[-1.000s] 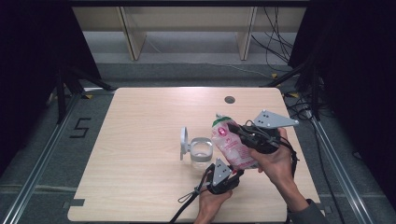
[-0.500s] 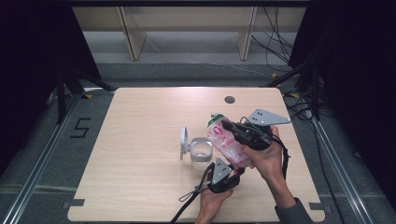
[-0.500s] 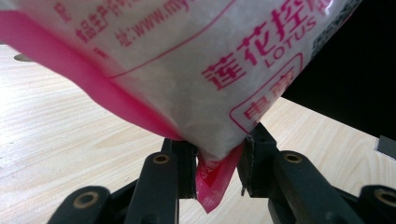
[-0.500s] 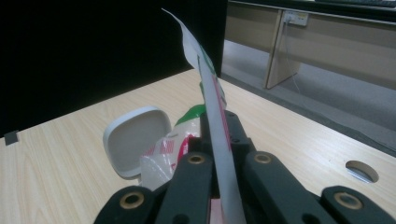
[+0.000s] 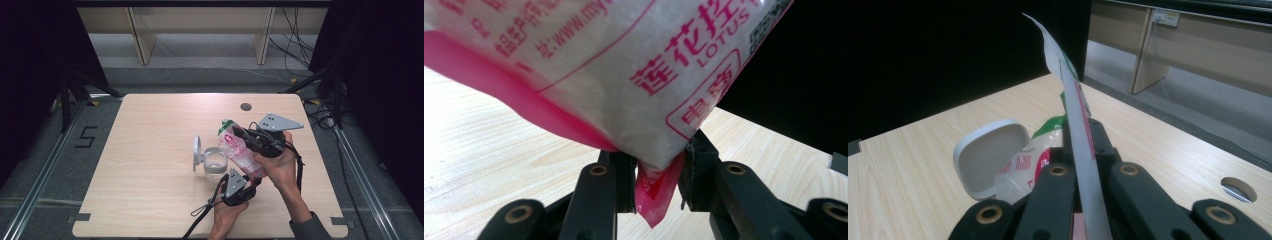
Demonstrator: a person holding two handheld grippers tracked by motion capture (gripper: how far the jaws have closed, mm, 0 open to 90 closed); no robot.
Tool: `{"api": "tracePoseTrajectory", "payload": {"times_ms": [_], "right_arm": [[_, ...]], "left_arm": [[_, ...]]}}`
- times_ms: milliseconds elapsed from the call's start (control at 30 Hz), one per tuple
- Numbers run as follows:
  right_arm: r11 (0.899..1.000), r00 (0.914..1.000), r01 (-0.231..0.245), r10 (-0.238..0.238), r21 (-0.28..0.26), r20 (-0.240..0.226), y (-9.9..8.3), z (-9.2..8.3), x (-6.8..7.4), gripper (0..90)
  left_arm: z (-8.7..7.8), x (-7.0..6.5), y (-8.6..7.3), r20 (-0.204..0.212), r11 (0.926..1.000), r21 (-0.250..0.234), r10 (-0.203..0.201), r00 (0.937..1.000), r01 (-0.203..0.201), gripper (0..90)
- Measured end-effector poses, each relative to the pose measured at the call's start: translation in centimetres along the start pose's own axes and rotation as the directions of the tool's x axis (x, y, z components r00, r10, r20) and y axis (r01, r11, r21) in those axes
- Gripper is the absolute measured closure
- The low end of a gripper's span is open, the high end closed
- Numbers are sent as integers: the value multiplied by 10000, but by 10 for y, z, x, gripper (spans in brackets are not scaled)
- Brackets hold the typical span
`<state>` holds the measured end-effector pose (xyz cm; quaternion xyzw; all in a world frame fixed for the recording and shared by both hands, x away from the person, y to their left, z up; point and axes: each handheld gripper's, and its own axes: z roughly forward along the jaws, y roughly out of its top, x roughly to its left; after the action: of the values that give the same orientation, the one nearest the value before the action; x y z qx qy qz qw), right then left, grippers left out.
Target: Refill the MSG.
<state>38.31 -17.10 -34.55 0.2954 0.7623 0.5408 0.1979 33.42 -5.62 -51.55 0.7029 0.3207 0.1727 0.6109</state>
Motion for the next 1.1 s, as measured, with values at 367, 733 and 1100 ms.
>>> {"api": "tracePoseTrajectory", "payload": {"times_ms": [367, 733, 1100], "right_arm": [[9986, 9999, 154, -156, 513, 45, 2, 9, 5, 900], [9955, 9970, 772, -776, 541, 52, 3, 18, 8, 900], [9895, 9947, 1017, -1026, 1023, 34, 3, 26, 13, 900]], "left_arm": [[0, -2, 0, -169, 10000, 16, -7, 9999, 8, 717], [1, -2, 0, -85, 10000, 6, 39, 10000, -39, 721], [3, -3, -1, -21, 9999, -90, 63, 10000, -63, 726]]}}
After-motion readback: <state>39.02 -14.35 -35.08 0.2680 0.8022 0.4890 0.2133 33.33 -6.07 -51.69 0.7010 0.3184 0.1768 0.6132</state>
